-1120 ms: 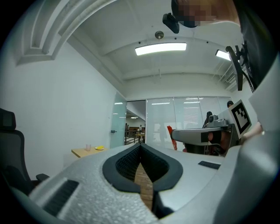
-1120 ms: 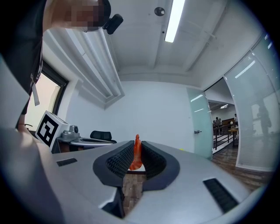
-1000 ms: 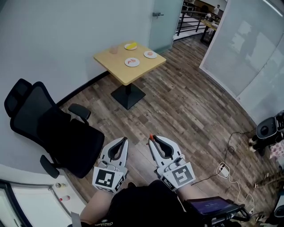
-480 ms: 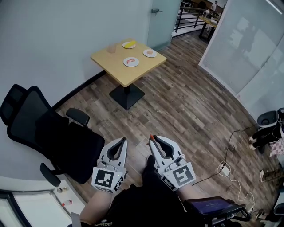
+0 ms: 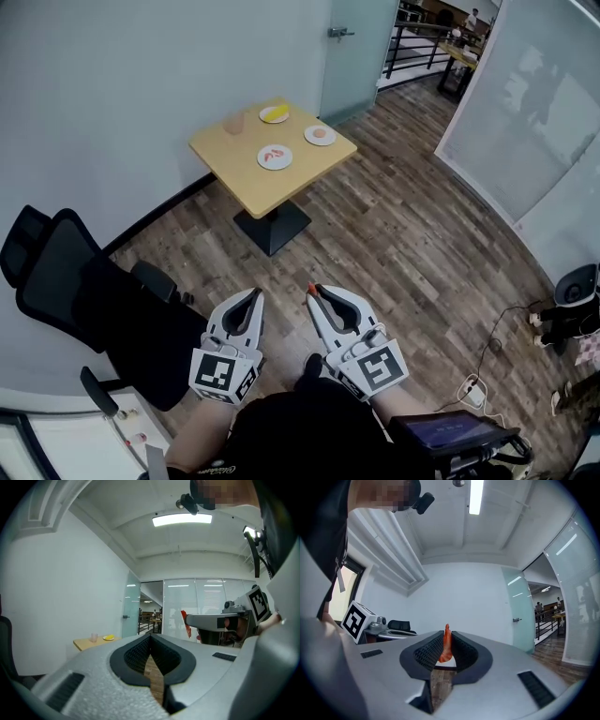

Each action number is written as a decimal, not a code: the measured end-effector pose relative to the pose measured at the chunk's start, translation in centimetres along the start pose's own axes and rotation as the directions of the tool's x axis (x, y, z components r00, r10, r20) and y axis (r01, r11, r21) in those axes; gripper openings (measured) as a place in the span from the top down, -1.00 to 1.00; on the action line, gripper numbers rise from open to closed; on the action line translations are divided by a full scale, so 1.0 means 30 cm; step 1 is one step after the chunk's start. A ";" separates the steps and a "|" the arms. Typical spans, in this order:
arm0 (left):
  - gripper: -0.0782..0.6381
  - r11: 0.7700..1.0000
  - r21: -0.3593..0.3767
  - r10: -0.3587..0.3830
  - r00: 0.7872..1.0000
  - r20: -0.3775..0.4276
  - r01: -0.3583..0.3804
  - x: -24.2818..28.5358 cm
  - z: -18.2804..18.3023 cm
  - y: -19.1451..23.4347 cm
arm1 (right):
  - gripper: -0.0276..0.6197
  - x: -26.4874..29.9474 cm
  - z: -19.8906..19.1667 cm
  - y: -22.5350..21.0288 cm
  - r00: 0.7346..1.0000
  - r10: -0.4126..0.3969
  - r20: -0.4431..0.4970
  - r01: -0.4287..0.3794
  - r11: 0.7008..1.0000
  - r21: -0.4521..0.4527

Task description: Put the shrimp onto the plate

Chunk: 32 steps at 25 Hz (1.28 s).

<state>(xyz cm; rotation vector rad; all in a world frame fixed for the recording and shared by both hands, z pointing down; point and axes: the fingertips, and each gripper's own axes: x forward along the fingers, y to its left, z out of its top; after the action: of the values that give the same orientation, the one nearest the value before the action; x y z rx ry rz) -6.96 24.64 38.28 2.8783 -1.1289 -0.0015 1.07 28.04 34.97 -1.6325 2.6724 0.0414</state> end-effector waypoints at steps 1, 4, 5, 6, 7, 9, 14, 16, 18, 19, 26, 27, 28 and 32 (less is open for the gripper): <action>0.78 1.000 0.002 0.006 1.000 0.004 -0.006 0.052 0.012 -0.005 | 0.76 0.012 0.002 -0.050 1.000 0.007 -0.010 -0.007 1.000 -0.005; 0.78 1.000 0.014 0.028 0.999 0.025 -0.028 0.184 0.038 -0.020 | 0.76 0.044 0.010 -0.179 1.000 0.030 -0.001 -0.030 1.000 -0.007; 0.78 0.999 0.016 0.034 0.999 0.030 -0.034 0.223 0.045 -0.022 | 0.76 0.059 0.017 -0.219 0.999 0.032 0.010 -0.032 0.999 -0.002; 0.78 0.999 0.019 0.037 0.999 0.033 -0.038 0.260 0.050 -0.022 | 0.76 0.075 0.029 -0.256 0.999 0.033 0.022 -0.033 0.999 0.004; 0.78 0.999 0.023 0.040 0.999 0.033 -0.041 0.292 0.052 -0.021 | 0.76 0.089 0.041 -0.287 0.999 0.034 0.030 -0.035 0.999 0.009; 0.78 0.999 0.025 0.047 0.998 0.030 -0.048 0.347 0.051 -0.015 | 0.76 0.109 0.034 -0.335 0.999 0.045 0.024 -0.046 0.999 0.017; 0.78 0.998 0.030 0.051 0.998 0.025 -0.052 0.468 0.043 0.022 | 0.76 0.177 0.008 -0.441 0.998 0.052 0.029 -0.053 0.998 0.017; 0.78 0.998 0.028 0.050 0.998 0.027 -0.051 0.517 0.042 0.044 | 0.76 0.210 -0.002 -0.480 0.998 0.048 0.029 -0.049 0.999 0.008; 0.78 0.998 0.026 0.047 0.998 0.030 -0.048 0.562 0.037 0.074 | 0.76 0.251 -0.003 -0.513 0.999 0.045 0.027 -0.045 0.999 0.007; 0.78 0.999 0.025 0.048 0.998 0.032 -0.048 0.583 0.034 0.094 | 0.76 0.274 -0.003 -0.528 0.999 0.044 0.027 -0.044 0.999 0.007; 0.78 0.998 0.023 0.063 0.997 0.046 -0.064 0.752 0.017 0.329 | 0.76 0.538 -0.054 -0.637 0.999 0.051 0.005 -0.051 0.999 0.009; 0.78 0.998 0.018 0.064 0.997 0.044 -0.065 0.780 0.015 0.380 | 0.76 0.596 -0.059 -0.651 0.999 0.049 0.003 -0.049 0.999 0.008; 0.78 0.998 0.013 0.064 0.997 0.042 -0.065 0.808 0.017 0.434 | 0.76 0.658 -0.059 -0.661 0.999 0.051 0.001 -0.051 0.999 0.008; 0.78 0.998 0.017 0.060 0.997 0.046 -0.061 0.929 0.054 0.672 | 0.76 0.924 -0.040 -0.709 0.999 0.047 0.001 -0.047 0.999 -0.004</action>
<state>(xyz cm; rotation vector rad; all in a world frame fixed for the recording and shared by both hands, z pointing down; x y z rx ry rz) -0.24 -9.14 38.09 2.8727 -1.2304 -0.0551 7.35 -6.35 35.20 -1.5708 2.7111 0.0473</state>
